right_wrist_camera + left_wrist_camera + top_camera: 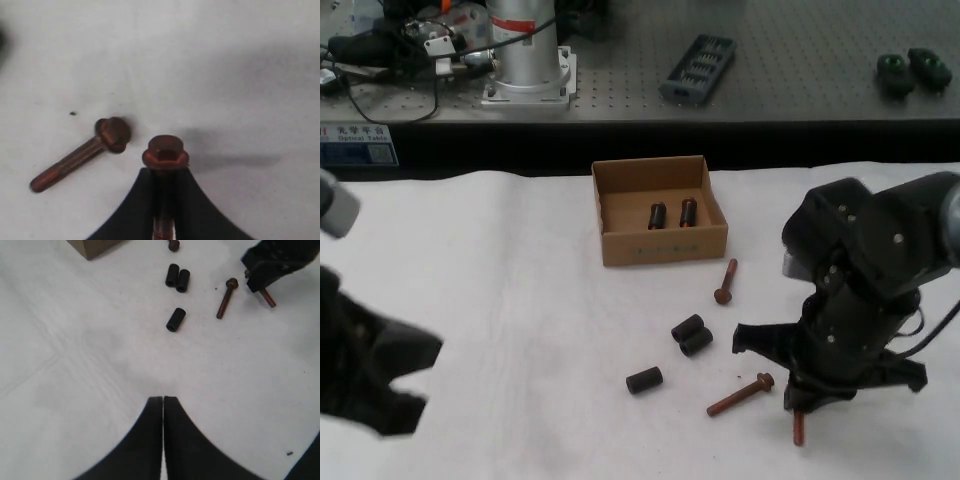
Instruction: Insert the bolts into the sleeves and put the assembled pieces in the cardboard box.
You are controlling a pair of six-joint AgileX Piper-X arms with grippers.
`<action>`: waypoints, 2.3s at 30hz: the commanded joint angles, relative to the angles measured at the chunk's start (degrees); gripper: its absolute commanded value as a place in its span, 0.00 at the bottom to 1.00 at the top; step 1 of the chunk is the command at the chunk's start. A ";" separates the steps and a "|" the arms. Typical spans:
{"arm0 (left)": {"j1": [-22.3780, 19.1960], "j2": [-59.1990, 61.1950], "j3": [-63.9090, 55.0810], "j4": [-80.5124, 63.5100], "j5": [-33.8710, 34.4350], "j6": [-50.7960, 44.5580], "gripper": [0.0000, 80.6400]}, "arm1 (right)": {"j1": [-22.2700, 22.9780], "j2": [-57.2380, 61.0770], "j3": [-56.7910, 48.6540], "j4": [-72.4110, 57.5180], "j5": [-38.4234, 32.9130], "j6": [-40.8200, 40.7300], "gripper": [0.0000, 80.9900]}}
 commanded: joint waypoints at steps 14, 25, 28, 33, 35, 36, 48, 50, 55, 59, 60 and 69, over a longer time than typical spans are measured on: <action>-5.42 27.49 -0.19 -20.40 -0.59 -0.15 0.45 | -0.01 -23.15 -0.25 14.56 -2.70 -22.74 0.04; -14.01 44.45 -10.37 -22.16 -13.82 14.49 0.43 | -0.01 -39.45 -0.25 18.40 -2.70 -25.57 0.04; -14.60 48.31 -13.78 -22.16 -14.04 15.60 0.43 | -0.01 -41.56 -0.25 18.40 -2.70 -25.57 0.04; -15.39 53.02 -18.37 -21.98 -14.04 15.92 0.43 | -0.01 -42.19 -0.25 18.53 -2.21 -29.32 0.04; -16.13 53.90 -19.72 -21.50 -14.04 15.92 0.43 | -0.01 -42.19 -0.25 18.53 -1.71 -29.35 0.04; -16.60 54.08 -20.12 -21.30 -14.04 15.92 0.43 | -0.01 -42.19 -0.25 18.53 -1.17 -29.35 0.04; -18.33 54.33 -20.94 -17.54 -14.76 18.10 0.43 | -0.01 -42.33 -0.25 18.78 -0.94 -31.49 0.04; -18.33 54.33 -20.94 -16.74 -14.75 18.10 0.43 | -0.01 -42.33 -0.25 18.78 -0.94 -31.49 0.04; -18.33 54.33 -20.94 -15.06 -14.54 20.16 0.43 | -0.01 -42.33 -0.25 18.74 0.38 -31.49 0.04; -18.33 54.33 -20.94 -15.19 -13.19 20.65 0.43 | -0.01 -42.33 -0.25 18.74 0.41 -31.49 0.04; -18.33 54.60 -20.94 -15.19 -13.20 20.65 0.43 | -0.01 -42.33 -0.25 18.74 0.41 -31.49 0.04; -18.33 57.50 -20.94 -16.45 -13.20 20.65 0.43 | -0.01 -42.33 -0.25 18.74 0.40 -31.90 0.04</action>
